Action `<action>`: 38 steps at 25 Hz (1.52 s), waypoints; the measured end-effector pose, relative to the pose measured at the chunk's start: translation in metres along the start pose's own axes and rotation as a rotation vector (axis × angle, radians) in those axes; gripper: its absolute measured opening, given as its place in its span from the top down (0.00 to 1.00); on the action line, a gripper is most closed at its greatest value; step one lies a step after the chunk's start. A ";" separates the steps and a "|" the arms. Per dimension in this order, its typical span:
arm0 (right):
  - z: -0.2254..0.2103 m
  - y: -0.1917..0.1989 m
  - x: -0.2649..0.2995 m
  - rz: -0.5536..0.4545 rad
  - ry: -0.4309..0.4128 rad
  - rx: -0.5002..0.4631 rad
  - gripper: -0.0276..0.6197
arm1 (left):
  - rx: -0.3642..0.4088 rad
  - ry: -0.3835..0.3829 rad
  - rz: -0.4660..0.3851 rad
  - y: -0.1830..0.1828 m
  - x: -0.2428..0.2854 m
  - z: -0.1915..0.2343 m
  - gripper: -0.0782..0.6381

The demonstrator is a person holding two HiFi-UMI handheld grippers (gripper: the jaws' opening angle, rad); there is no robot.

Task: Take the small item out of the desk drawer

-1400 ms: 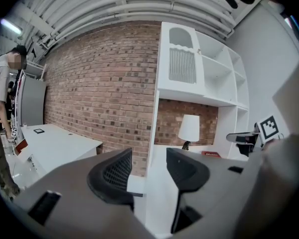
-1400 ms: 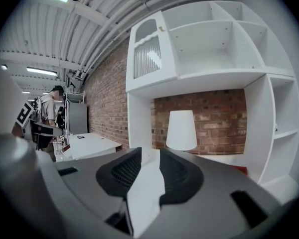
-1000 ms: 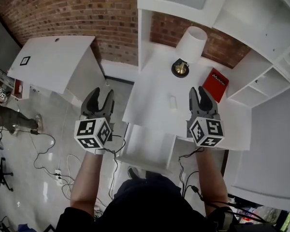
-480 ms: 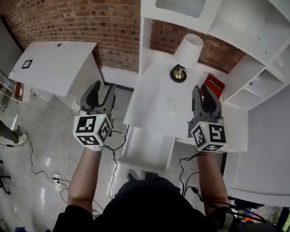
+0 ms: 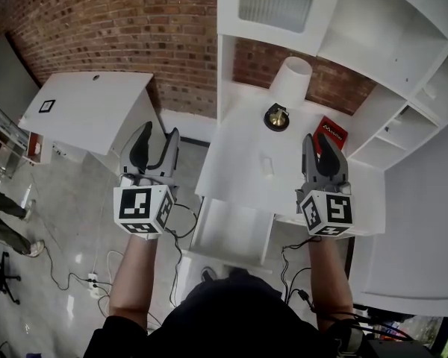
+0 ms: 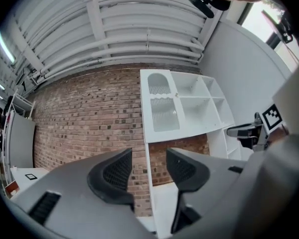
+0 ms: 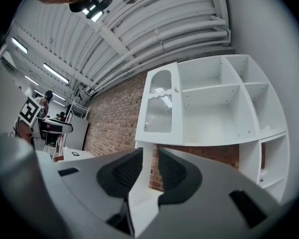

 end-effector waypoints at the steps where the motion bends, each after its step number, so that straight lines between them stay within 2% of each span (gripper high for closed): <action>1: 0.000 0.000 -0.001 -0.001 0.000 0.000 0.81 | 0.003 0.001 -0.004 -0.001 -0.002 -0.001 0.59; 6: -0.002 0.002 -0.002 -0.005 0.001 0.011 0.81 | 0.026 0.005 0.006 0.001 -0.003 -0.003 0.59; 16: -0.005 -0.002 -0.004 -0.024 0.007 -0.009 0.82 | 0.013 0.012 0.006 -0.001 -0.001 -0.006 0.59; 38: -0.012 0.008 0.001 -0.021 -0.001 0.033 0.84 | 0.012 0.019 0.017 0.005 0.008 -0.016 0.59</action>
Point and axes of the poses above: the fingertips, and each gripper's own axes: x forward along the fingers, z to its left, y out of its underside, the point moved 3 cm from there along -x, backward along the fingers, and after that the axes turned 13 degrees about z, right-handed, at the moved point
